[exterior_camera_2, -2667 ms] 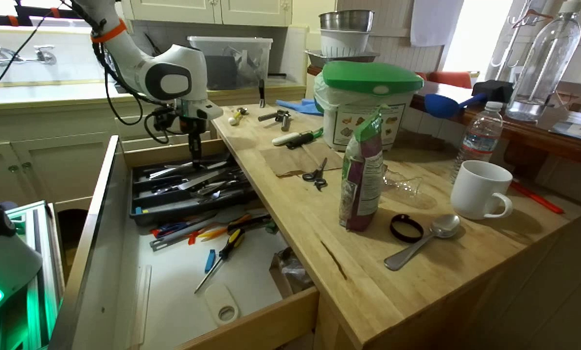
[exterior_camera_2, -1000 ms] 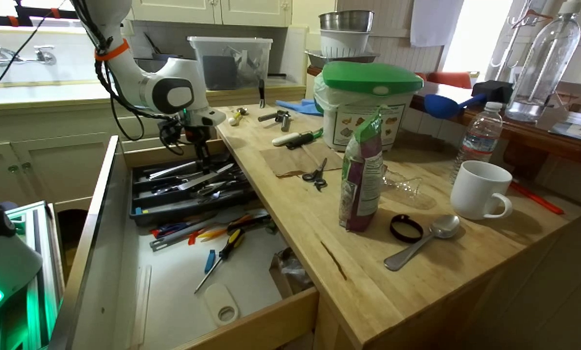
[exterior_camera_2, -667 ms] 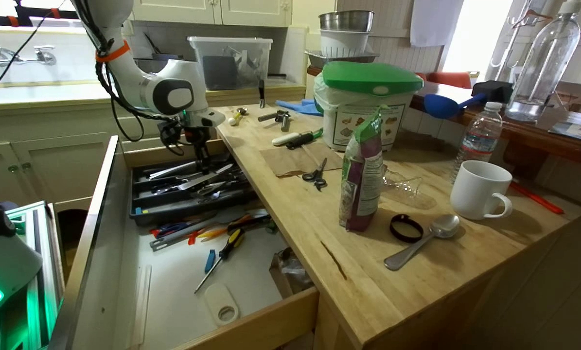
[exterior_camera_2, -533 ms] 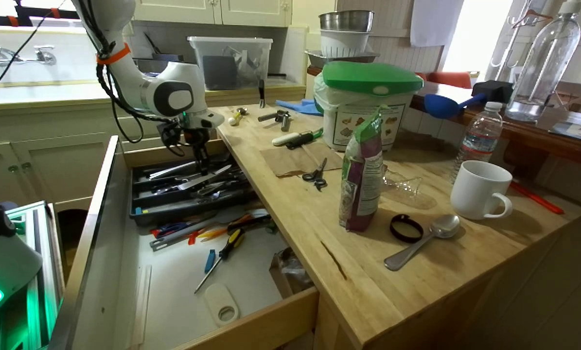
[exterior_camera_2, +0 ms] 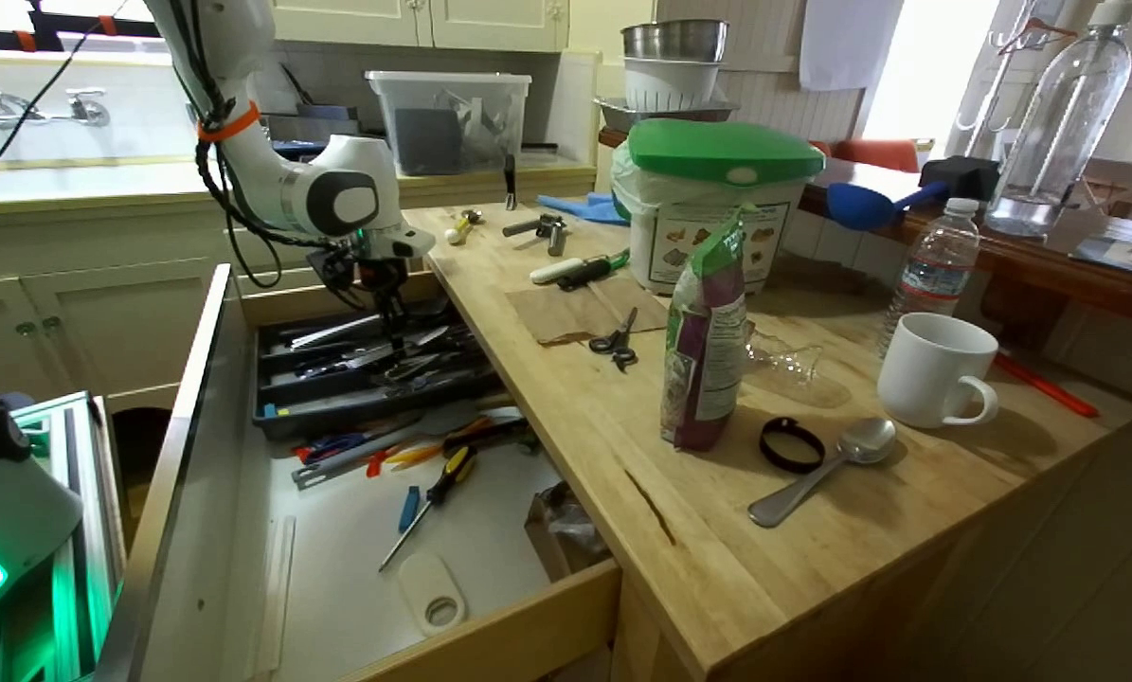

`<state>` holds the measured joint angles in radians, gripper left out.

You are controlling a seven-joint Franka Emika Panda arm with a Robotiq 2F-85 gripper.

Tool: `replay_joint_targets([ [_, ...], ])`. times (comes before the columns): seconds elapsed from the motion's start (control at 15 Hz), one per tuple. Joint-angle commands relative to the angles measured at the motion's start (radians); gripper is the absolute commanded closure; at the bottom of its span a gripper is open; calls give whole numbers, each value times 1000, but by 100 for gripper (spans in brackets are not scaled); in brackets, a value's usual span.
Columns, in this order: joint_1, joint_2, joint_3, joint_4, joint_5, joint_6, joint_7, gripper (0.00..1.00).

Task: Put the knife in the drawer

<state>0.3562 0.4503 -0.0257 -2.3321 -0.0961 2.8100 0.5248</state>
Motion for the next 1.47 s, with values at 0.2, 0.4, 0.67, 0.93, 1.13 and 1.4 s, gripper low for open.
replay_joint_targets([
  [0.2, 21, -29, -2, 0, 13, 26, -18, 49],
  [0.4, 8, -85, 9, -27, 25, 6, -25, 24],
  [0.67, -90, -180, 151, -76, 181, -70, -144, 0],
  [0.93, -118, -400, 224, -141, 308, -261, -165, 0],
  [1.13, -124, -559, 211, -132, 269, -445, -127, 0],
  [1.4, -171, -782, 223, -88, 198, -743, 17, 0],
])
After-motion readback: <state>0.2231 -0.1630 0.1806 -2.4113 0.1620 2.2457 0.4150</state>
